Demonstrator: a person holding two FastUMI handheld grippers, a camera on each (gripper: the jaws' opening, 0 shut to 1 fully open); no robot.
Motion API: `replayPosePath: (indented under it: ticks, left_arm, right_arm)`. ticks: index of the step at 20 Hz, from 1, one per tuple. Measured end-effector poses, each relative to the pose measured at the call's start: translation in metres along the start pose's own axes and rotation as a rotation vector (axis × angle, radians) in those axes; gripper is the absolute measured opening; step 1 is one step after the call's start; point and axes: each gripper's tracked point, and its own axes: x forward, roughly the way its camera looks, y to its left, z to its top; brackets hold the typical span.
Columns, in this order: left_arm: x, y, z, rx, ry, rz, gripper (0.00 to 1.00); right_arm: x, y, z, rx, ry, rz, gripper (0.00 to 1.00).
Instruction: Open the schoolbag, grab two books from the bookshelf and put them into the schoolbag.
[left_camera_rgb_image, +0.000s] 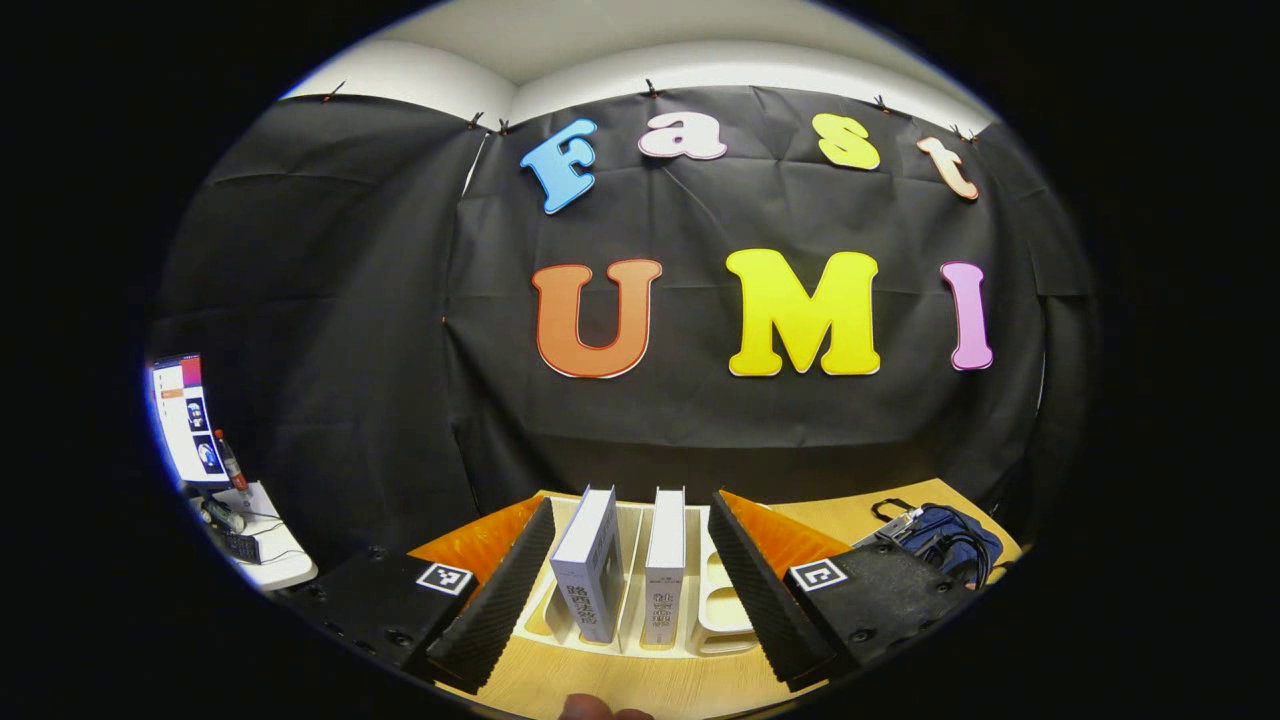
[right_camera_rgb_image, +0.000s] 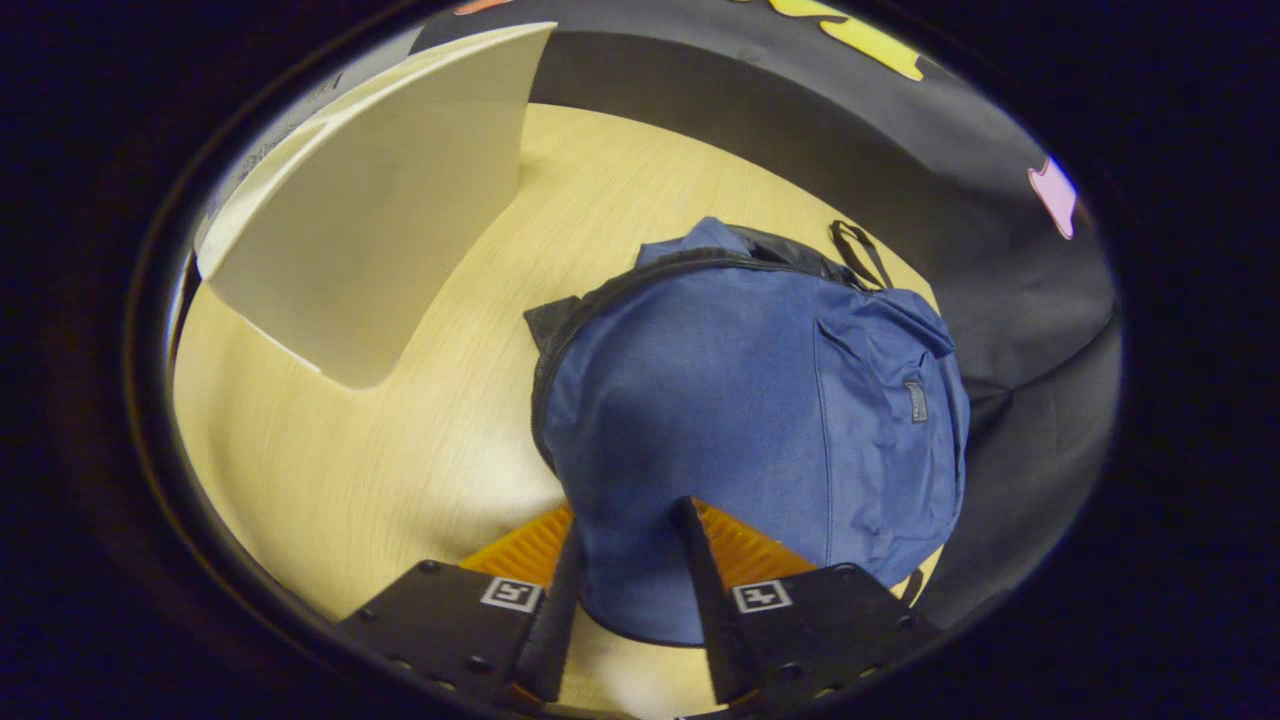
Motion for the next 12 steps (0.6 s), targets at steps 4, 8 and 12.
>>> replayPosePath:
  ticks: [4, 8, 12]
  left_arm:
    - [0.003, -0.003, -0.008, -0.012, 0.026, -0.013, 0.99]
    - [0.009, -0.006, -0.014, -0.013, 0.060, -0.034, 0.99]
    - [0.021, -0.007, -0.026, 0.001, 0.115, -0.043, 0.99]
  right_arm:
    - [-0.014, -0.006, 0.003, 0.037, -0.012, 0.019, 0.06]
    - [-0.030, -0.014, 0.007, 0.095, -0.034, 0.088, 0.00]
    - [-0.054, -0.029, 0.016, 0.107, -0.086, 0.098, 0.00]
